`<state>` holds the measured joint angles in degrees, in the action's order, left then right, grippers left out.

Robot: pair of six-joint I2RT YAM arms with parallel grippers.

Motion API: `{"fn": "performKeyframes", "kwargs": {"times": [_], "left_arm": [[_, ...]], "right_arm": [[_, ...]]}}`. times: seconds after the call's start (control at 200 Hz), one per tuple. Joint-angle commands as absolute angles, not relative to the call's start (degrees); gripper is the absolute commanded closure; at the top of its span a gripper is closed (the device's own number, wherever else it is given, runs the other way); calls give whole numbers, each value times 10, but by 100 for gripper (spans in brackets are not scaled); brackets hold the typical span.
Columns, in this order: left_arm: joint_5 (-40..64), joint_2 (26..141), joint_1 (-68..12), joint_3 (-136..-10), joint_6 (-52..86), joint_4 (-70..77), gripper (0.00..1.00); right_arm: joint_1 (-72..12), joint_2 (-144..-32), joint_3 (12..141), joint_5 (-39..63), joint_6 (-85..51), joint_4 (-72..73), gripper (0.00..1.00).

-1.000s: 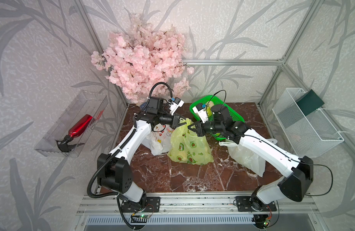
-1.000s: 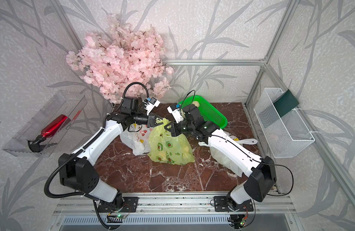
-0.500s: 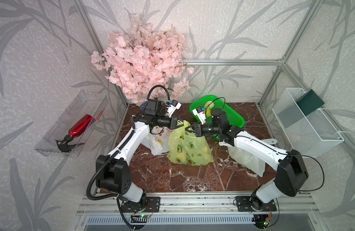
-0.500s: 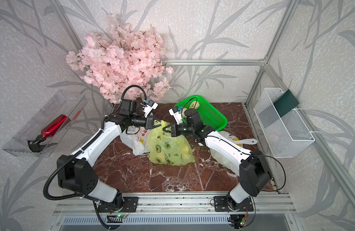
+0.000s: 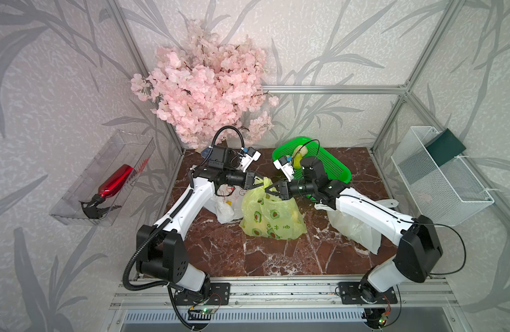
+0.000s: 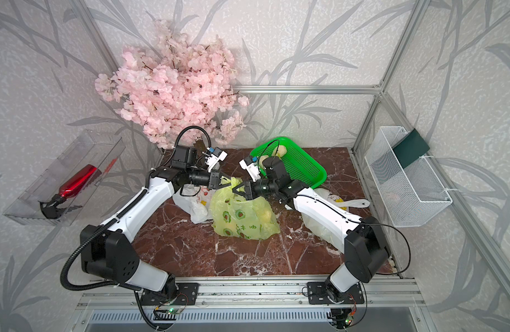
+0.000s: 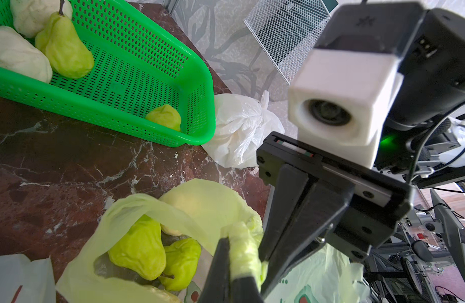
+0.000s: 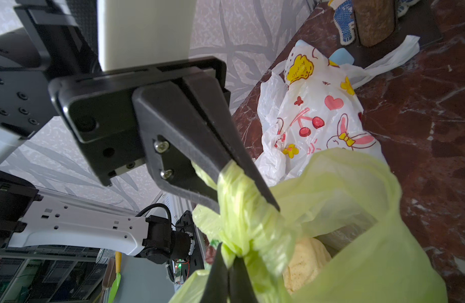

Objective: Place the pears into plastic bags & tie knots
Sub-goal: Tie the plastic bag at the center of the board.

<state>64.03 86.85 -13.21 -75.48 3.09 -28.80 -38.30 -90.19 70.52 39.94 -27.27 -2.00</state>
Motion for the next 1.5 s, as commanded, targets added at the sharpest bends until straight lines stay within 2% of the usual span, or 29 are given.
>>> {"fn": "performKeyframes", "kwargs": {"times": [0.0,0.3,0.515,0.655,0.75,0.885,1.1,1.495], "left_arm": [[661,845,-126,-768,24,-226,96],[680,826,-115,-754,-10,-317,77],[700,833,-119,-749,23,-274,66],[679,829,-122,-737,0,-300,55],[652,829,-122,-732,-33,-335,52],[635,834,-123,-728,-46,-342,55],[658,845,-126,-738,-29,-313,73],[680,839,-130,-721,-5,-271,72]], "right_arm": [[-386,-917,668,416,-285,-8,100],[-376,-904,655,422,-296,24,100],[-376,-902,657,427,-297,20,100],[-377,-900,657,427,-298,23,100],[-377,-900,661,431,-300,22,100],[-378,-897,669,438,-298,18,100],[-384,-886,687,455,-299,-6,100],[-399,-883,676,451,-295,-29,100]]}}
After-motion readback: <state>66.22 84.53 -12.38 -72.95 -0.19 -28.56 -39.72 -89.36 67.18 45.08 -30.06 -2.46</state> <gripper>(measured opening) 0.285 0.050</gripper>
